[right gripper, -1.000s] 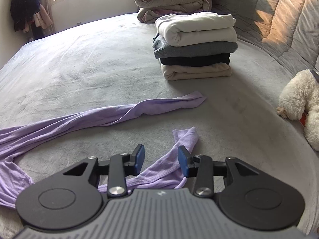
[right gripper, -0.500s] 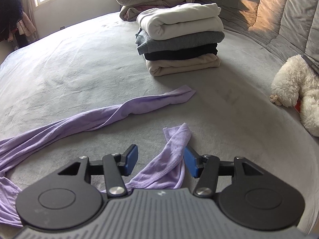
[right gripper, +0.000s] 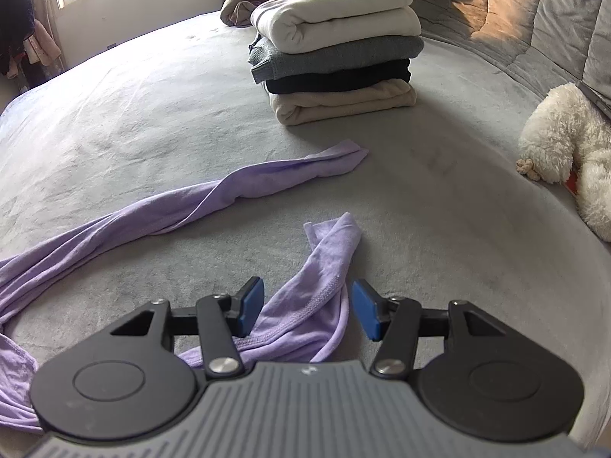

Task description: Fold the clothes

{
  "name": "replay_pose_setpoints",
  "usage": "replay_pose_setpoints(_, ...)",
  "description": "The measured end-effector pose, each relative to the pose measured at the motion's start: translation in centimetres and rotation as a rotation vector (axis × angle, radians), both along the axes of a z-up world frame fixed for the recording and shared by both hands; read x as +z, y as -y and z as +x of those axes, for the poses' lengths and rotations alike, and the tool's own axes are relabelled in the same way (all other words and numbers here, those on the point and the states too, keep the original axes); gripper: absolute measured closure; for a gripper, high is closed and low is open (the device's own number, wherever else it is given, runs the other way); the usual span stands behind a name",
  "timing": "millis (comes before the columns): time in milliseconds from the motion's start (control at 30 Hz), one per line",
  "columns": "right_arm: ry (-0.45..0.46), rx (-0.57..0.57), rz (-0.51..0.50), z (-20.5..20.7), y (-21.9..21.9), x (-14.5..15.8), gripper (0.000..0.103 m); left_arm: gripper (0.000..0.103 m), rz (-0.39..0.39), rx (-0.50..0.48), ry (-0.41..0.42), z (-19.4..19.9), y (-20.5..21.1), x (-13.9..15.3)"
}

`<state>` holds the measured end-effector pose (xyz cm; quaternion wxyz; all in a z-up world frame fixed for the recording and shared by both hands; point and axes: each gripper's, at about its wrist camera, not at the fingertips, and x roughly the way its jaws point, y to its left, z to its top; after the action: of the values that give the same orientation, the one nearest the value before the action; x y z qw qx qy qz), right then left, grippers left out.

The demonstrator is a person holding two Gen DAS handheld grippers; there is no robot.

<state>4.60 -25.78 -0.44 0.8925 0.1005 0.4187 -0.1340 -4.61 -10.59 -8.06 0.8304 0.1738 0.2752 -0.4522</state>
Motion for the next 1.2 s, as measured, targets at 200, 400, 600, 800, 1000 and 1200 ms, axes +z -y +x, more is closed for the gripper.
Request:
replay_pose_setpoints(200, -0.003, -0.01, 0.02, -0.1, 0.3, -0.5, 0.047, 0.0, 0.0, 0.0, 0.0, 0.0, 0.0, 0.0)
replay_pose_setpoints(400, -0.013, -0.024, 0.027, -0.3, 0.9, -0.9, 0.047, 0.0, 0.0, 0.0, 0.0, 0.0, 0.0, 0.0)
replay_pose_setpoints(600, -0.016, -0.033, 0.03, -0.6, 1.2, -1.1, 0.047, 0.0, 0.0, 0.0, 0.0, 0.0, 0.0, 0.0)
replay_pose_setpoints(800, -0.017, -0.034, 0.034, -0.7, 1.3, -1.7, 0.047, 0.0, 0.0, 0.0, 0.0, -0.1, 0.0, 0.1)
replay_pose_setpoints(1000, -0.024, -0.03, 0.041, -0.7, 1.1, -2.6, 0.047, 0.0, 0.0, 0.0, 0.0, -0.1, 0.0, 0.1)
replay_pose_setpoints(1200, 0.012, -0.028, 0.041, -1.1, 1.2, -3.3, 0.041, 0.0, 0.0, 0.0, 0.0, -0.1, 0.0, 0.1)
